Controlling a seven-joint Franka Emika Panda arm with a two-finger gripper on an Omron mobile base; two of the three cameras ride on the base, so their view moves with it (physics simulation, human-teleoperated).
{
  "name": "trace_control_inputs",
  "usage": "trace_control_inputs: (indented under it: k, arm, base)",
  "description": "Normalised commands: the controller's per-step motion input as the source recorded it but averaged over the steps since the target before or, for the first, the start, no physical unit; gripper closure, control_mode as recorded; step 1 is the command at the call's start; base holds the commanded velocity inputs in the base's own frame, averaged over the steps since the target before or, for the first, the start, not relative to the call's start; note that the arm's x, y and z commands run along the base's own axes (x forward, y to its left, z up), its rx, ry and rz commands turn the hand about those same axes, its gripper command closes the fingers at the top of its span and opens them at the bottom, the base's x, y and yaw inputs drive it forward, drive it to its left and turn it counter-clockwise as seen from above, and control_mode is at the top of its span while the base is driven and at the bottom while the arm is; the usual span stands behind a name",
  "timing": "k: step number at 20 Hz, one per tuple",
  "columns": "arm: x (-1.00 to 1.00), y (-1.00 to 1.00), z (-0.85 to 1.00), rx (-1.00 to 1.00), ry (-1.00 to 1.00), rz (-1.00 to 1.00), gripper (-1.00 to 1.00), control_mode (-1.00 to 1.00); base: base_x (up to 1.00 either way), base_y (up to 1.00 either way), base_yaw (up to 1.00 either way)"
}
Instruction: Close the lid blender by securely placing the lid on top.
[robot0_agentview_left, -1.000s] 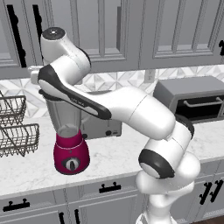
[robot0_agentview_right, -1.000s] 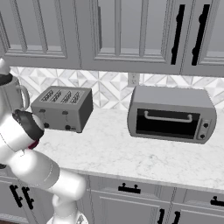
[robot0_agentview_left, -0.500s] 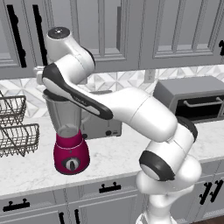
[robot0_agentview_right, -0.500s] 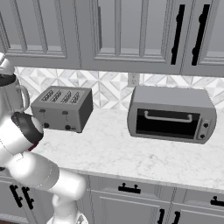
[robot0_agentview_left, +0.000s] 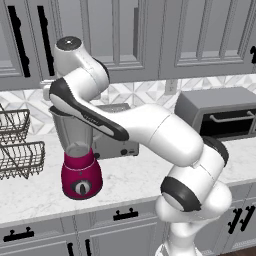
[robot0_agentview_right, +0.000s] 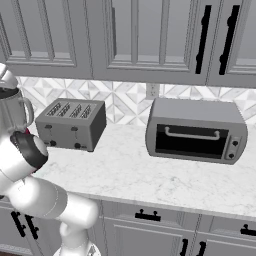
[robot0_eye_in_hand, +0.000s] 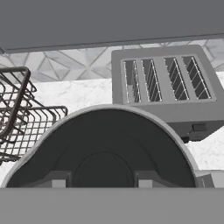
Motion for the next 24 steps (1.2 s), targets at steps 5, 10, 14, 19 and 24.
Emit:
trace_control_inputs:
  k: [5,10,14,19,24]
  arm:
    - [-0.03,0.00,-0.30,0.00,0.00,0.00,-1.00,-1.00]
    - [0.00,0.00,-0.14,0.00,0.00,0.00,-1.00,-1.00]
    - [-0.01,0.00,0.00,0.00,-0.08,0.00,-1.00,-1.00]
    - [-0.09,0.00,0.00,0.00,-0.09,0.00,-1.00,-1.00]
    - [-0.54,-0.24,0.00,0.00,-0.11,0.00,-1.00,-1.00]
  base:
    - [0.00,0.00,0.00]
    - [0.00,0.00,0.00]
    - [0.00,0.00,0.00]
    - [0.00,0.00,0.00]
    - [0.00,0.00,0.00]
